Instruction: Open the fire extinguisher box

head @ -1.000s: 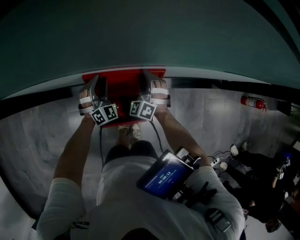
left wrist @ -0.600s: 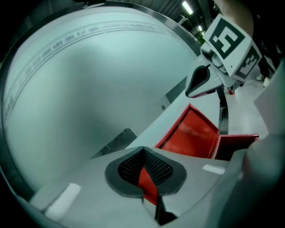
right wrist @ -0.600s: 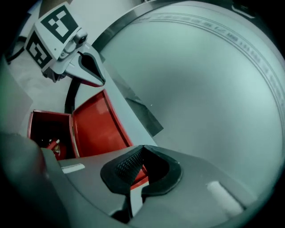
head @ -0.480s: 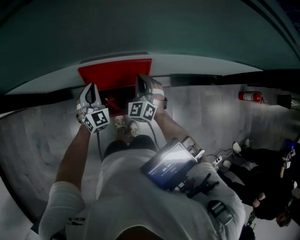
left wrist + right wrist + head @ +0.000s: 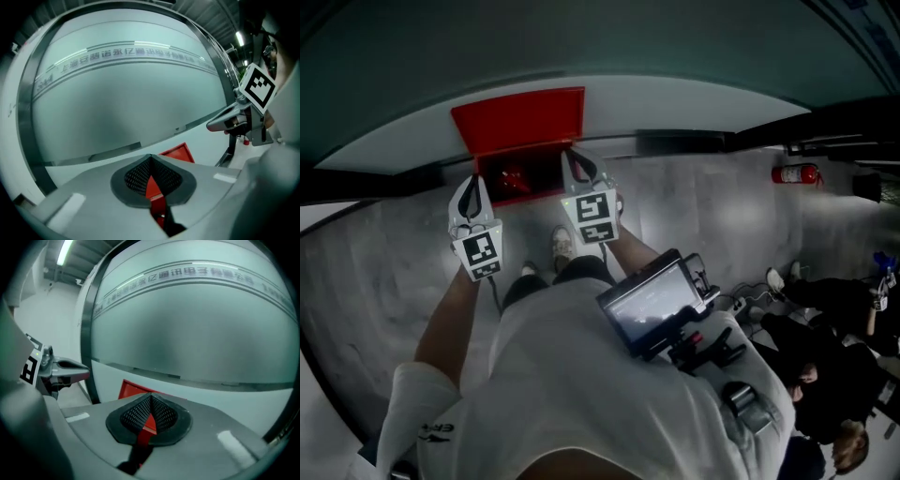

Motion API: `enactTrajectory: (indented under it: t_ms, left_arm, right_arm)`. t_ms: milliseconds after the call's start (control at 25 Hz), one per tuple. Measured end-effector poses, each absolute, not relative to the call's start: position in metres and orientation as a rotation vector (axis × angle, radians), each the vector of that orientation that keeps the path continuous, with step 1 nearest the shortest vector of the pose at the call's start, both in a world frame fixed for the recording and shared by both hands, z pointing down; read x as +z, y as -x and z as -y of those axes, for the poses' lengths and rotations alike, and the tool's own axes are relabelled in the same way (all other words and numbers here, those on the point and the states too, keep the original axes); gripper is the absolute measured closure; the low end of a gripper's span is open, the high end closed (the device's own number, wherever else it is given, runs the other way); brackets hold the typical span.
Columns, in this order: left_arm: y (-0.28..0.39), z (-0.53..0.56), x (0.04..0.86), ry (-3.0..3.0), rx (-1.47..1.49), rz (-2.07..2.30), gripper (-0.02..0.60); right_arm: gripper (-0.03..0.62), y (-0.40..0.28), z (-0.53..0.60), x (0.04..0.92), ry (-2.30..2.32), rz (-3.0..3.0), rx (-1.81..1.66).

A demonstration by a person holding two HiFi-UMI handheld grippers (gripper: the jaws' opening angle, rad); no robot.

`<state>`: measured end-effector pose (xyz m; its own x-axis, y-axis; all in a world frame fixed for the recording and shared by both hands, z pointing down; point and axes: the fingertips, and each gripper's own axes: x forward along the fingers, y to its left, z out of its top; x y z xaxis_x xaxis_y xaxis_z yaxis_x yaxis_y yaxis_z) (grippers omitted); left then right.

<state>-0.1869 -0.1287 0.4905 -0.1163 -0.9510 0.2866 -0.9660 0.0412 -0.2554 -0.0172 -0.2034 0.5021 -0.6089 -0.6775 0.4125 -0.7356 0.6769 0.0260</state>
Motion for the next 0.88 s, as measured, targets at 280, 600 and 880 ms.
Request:
enactTrajectory:
  t_ms: [280,600,880]
  left_arm:
    - [0.174,0.112,0.490,-2.118,0.530,2.156,0.578]
    - [0.165,-0.002,0.456,-2.223,0.415,2.127,0.578]
    - [0.145,-0.080,0.437,-2.311,0.371,2.066,0.578]
  right_arm:
    - [0.582,-0.003,0.182,0.494,-1.190,2.522,0.452]
    - [0.582,-0.003,0.049,0.470,-1.198,2.553,0.498]
    - [0.582,-0.014,-0.049,0.453,-1.207,2.578,0.504]
